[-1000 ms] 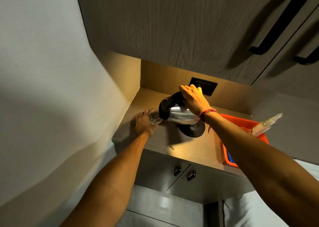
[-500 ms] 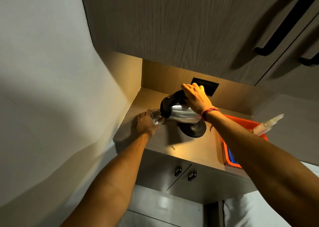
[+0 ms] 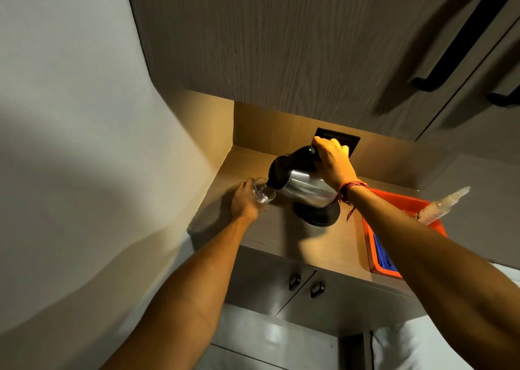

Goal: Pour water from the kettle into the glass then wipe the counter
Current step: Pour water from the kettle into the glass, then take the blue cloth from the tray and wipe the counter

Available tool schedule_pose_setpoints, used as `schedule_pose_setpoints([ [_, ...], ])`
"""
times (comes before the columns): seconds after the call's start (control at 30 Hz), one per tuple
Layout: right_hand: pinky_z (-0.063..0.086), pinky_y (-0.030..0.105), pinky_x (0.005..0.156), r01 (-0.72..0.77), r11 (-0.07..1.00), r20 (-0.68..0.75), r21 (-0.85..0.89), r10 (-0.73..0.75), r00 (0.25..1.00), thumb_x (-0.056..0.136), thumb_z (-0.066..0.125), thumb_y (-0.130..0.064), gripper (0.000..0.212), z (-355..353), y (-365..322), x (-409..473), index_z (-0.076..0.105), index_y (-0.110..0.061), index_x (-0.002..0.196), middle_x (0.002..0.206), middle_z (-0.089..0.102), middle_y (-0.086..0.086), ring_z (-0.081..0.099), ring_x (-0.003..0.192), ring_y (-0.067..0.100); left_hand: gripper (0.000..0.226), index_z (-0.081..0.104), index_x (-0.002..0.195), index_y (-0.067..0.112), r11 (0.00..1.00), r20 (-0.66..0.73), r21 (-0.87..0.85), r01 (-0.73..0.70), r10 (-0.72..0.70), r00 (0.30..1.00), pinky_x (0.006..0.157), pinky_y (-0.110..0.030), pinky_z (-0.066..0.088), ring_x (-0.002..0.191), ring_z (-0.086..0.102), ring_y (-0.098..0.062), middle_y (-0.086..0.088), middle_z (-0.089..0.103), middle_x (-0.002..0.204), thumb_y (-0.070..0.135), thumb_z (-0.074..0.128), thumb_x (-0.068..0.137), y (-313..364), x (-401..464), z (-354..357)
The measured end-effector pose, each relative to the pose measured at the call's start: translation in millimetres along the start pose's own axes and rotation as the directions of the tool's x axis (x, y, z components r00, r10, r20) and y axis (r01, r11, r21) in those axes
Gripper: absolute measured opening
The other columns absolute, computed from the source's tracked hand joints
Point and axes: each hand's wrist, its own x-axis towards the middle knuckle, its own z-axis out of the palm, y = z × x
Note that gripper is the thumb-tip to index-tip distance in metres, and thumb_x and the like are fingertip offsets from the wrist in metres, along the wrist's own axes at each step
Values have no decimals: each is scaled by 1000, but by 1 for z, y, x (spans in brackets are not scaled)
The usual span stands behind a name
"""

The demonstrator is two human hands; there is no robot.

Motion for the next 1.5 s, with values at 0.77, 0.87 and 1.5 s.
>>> schedule_pose_setpoints([
  [0.77, 46, 26, 75, -531, 368, 99, 763, 746, 658, 79, 39, 21, 42, 51, 121, -66, 62, 8, 111, 96, 61, 12, 55, 94, 21, 89, 51, 142, 10, 977, 43, -202, 61, -53, 998, 99, -34, 52, 130, 58, -30, -12, 60, 141, 12, 96, 65, 36, 29, 31],
  [0.87, 46, 18, 69, -536, 370, 121, 759, 728, 674, 80, 39, 20, 46, 53, 129, -65, 63, 1, 114, 96, 61, 12, 56, 92, 21, 85, 52, 142, 10, 957, 47, -264, 118, -110, 993, 101, -35, 52, 131, 58, -31, -12, 60, 141, 7, 93, 68, 35, 32, 38],
  [1.5, 48, 39, 87, -675, 350, 292, 650, 705, 647, 81, 55, 8, 51, 67, 143, -104, 50, -9, 130, 118, 61, 13, 56, 104, 24, 93, 43, 151, 11, 910, 76, -355, 213, -199, 977, 107, -39, 50, 139, 52, -33, -14, 56, 147, 2, 91, 71, 20, 16, 63],
])
